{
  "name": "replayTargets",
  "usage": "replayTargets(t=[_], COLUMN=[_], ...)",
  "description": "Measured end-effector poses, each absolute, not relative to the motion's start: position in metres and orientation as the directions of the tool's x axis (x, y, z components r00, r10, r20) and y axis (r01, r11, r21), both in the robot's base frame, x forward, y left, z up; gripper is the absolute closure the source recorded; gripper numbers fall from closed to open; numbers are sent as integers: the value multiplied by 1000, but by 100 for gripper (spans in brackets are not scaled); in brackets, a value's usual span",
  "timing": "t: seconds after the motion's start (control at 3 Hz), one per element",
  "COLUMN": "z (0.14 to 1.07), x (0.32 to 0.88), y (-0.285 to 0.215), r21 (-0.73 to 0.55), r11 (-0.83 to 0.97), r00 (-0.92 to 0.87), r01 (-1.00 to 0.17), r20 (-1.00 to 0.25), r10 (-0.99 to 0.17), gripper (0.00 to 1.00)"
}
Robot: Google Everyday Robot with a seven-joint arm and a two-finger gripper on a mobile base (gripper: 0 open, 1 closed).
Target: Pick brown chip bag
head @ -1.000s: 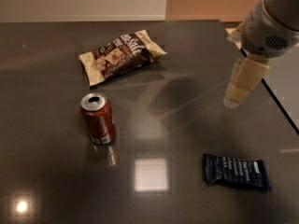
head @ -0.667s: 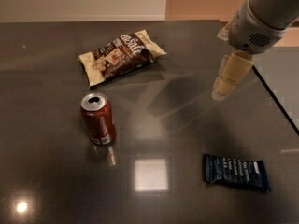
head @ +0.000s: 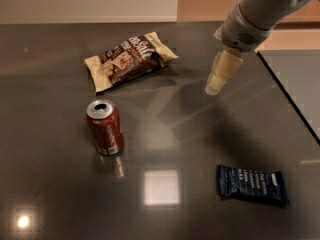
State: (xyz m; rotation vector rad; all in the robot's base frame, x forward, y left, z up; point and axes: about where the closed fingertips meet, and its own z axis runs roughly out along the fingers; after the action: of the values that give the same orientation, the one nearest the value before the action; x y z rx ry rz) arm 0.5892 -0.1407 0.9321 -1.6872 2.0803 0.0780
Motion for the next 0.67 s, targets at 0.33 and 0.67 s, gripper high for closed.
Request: replayTargets(t=[0.33,0.67], z=[914,898], x=[624,658], y=[-128,-116], r21=[-219,-203], r11=[250,257], r00=[-146,-152], r01=[-943,-945], r20=[-402,-423], r10=[-904,-893], gripper=[0,0])
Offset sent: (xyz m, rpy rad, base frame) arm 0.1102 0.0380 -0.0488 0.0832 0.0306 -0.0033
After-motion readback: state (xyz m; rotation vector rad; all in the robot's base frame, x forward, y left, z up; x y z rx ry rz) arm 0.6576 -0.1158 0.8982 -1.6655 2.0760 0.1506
